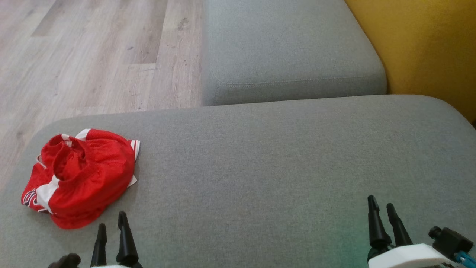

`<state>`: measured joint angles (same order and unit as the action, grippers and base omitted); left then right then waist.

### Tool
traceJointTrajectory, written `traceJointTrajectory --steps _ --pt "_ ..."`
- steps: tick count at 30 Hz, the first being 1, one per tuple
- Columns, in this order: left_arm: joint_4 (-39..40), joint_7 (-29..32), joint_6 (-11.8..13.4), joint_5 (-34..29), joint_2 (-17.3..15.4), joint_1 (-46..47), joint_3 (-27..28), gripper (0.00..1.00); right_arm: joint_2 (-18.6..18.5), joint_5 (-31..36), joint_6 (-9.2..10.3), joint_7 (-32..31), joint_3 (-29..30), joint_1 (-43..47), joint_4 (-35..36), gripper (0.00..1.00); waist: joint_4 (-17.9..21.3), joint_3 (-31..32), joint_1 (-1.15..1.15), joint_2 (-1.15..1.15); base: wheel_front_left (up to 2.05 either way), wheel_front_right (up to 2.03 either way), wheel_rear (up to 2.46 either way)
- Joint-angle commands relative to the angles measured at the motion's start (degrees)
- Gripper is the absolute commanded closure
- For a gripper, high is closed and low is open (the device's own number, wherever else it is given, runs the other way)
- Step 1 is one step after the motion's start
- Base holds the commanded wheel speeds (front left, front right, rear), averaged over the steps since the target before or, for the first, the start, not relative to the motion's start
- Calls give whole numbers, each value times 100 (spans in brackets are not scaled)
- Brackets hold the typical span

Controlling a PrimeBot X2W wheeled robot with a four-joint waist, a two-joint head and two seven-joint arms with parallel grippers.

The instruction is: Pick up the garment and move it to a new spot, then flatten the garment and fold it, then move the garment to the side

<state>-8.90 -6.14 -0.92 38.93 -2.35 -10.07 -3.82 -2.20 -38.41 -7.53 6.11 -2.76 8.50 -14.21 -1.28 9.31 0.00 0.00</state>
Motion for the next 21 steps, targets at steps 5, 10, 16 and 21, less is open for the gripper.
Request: traceJointTrajectory --steps 5,10,16,21 --pt "276 -153 85 -516 -40 106 20 0 -49 473 3 152 -159 -124 245 0 -14 60 0 0 0 0 0" --pt "317 -237 121 -896 -42 42 -14 0 -51 806 3 237 -210 -68 269 0 -23 115 0 0 0 0 0" --pt "365 -338 166 -1336 -44 -53 -40 0 -53 1240 3 338 -256 12 285 0 -34 201 0 0 0 0 0" --pt "409 -422 223 -1722 -45 -124 -73 0 -56 1606 3 422 -279 74 278 0 -45 274 0 0 0 0 0"
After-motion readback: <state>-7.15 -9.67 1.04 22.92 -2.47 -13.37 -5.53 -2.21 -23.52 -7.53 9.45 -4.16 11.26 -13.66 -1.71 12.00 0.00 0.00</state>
